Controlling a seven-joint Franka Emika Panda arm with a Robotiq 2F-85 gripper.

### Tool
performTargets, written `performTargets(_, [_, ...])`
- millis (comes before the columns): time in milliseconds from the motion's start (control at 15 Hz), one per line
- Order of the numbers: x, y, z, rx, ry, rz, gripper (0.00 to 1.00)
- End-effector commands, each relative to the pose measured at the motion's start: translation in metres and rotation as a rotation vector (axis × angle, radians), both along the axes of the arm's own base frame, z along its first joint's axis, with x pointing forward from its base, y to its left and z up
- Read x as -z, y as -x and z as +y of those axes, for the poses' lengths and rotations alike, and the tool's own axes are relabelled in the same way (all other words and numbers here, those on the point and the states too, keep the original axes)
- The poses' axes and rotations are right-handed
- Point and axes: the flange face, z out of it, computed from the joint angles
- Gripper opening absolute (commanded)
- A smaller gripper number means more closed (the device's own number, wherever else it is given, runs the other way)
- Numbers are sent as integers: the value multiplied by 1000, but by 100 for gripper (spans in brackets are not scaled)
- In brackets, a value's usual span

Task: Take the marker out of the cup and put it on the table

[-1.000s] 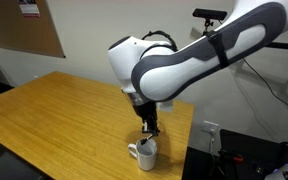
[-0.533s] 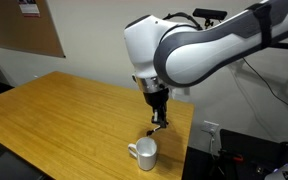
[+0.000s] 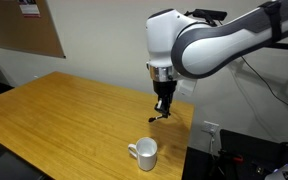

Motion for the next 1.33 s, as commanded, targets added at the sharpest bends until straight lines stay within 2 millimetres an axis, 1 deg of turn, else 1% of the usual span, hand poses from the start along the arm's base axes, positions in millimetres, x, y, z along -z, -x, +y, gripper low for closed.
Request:
performTargets(0, [7,2,-26,102,11,-62,3])
performTargets(200, [15,-8,-45,157,19,-96,3])
performTargets(333, [18,-17,-54,179,19,-115,3])
performTargets(533, [25,-33,-59,186,15,-145,3])
performTargets(667, [25,-44,-59,179,17,-171,3])
performTargets(933, [12,-68,-59,172,20,-204,3])
performTargets(1267, [-11,-99,-64,169,18,-230,3])
